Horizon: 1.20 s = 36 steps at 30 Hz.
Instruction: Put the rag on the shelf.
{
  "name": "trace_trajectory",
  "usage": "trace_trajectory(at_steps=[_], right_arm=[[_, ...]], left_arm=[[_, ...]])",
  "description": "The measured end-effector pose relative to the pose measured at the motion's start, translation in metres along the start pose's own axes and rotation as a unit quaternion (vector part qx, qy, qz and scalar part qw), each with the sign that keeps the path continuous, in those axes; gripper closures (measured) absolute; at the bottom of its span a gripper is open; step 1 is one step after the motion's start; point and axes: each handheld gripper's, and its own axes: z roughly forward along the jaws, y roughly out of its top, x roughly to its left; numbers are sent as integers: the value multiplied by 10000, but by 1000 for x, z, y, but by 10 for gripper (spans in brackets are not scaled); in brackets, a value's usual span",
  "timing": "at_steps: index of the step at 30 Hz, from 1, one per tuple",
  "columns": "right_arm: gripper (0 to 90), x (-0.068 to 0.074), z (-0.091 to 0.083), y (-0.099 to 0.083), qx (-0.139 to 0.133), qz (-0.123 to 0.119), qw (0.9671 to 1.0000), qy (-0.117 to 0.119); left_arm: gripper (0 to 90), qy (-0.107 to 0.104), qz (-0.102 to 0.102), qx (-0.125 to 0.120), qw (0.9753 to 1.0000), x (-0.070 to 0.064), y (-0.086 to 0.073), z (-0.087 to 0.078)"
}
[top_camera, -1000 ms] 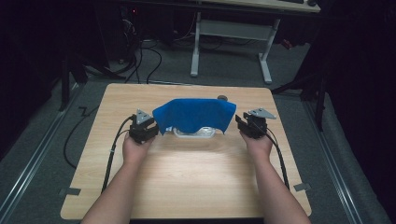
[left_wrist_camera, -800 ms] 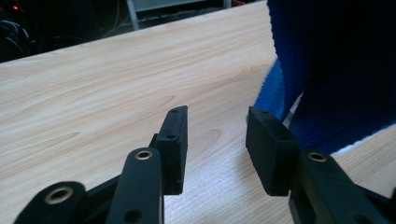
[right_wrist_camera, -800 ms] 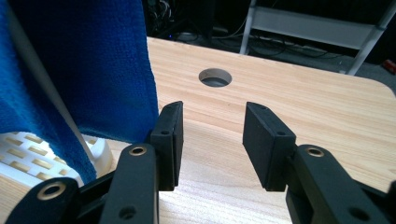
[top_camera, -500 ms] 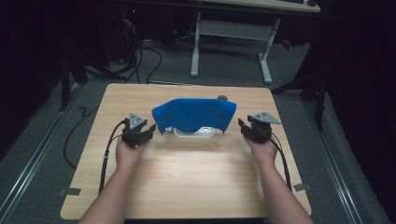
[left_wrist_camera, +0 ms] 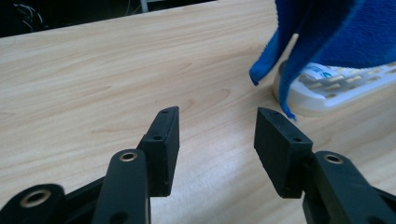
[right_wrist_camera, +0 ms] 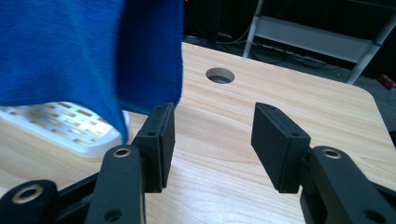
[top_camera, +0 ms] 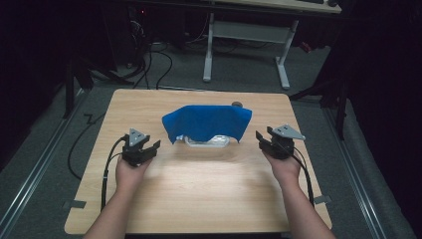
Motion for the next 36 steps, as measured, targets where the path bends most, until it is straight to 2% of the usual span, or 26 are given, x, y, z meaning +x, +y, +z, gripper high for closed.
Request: trace_trajectory(at_steps=[2, 5, 6, 9, 10, 15, 18, 19, 20, 21, 22, 24, 25, 26, 27, 28, 29, 30, 31, 32, 33, 36], right_arm=[[499, 1, -4, -2, -107, -21, 9999, 0], [482, 3, -10, -5, 13, -25, 10000, 26], [482, 5, -17, -9, -113, -56, 9999, 31], [465, 8, -21, -11, 7, -71, 10000, 63], [465, 11, -28, -15, -87, -170, 9998, 75], [445, 20, -42, -23, -79, -283, 9995, 129], [422, 32, -56, -34, -22, -247, 9994, 247], [422, 32, -56, -34, -22, -247, 9994, 247], [410, 40, -63, -42, 17, -206, 9993, 318], [406, 42, -65, -45, 44, -215, 9992, 323], [406, 42, -65, -45, 44, -215, 9992, 323], [390, 52, -71, -57, 153, -183, 9990, 383], [384, 57, -73, -62, 210, -190, 9988, 402], [384, 61, -75, -66, 256, -164, 9986, 433], [386, 66, -77, -72, 303, -203, 9981, 489], [392, 74, -79, -80, 397, -309, 9974, 524], [396, 79, -80, -84, 452, -381, 9966, 576], [392, 85, -81, -88, 530, -473, 9950, 708], [393, 90, -82, -88, 547, -567, 9939, 775], [395, 93, -82, -88, 539, -640, 9932, 810], [395, 93, -82, -88, 539, -640, 9932, 810], [391, 102, -78, -86, 511, -816, 9908, 952]], left_arm=[[498, -32, -11, 40, 10000, -1, -1, -2], [492, -92, 64, 47, 9999, -6, -4, -10], [486, -122, 110, 67, 9998, -9, -6, -15], [480, -153, 122, 91, 9998, -12, -8, -20], [475, -195, 169, 89, 9996, -16, -12, -27], [461, -323, 162, 126, 9993, -24, -17, -39], [451, -470, 219, 212, 9984, -38, -24, -50], [447, -470, 219, 212, 9984, -38, -24, -50], [448, -616, 168, 207, 9977, -49, -29, -55], [449, -651, 160, 216, 9975, -53, -30, -56], [448, -651, 160, 216, 9975, -53, -30, -56], [442, -742, 120, 251, 9969, -76, -40, -61], [442, -786, 94, 230, 9966, -82, -43, -63], [442, -786, 94, 230, 9966, -82, -43, -63], [453, -794, 72, 184, 9966, -90, -50, -65], [477, -989, 18, 341, 9945, -104, -58, -64], [467, -989, 18, 341, 9945, -104, -58, -64], [452, -1207, 389, 411, 9911, -119, -55, -63], [452, -1207, 389, 411, 9911, -119, -55, -63], [452, -1263, 671, 548, 9882, -128, -55, -60], [450, -1263, 671, 548, 9882, -128, -55, -60], [448, -1503, 815, 810, 9819, -140, -58, -51]])
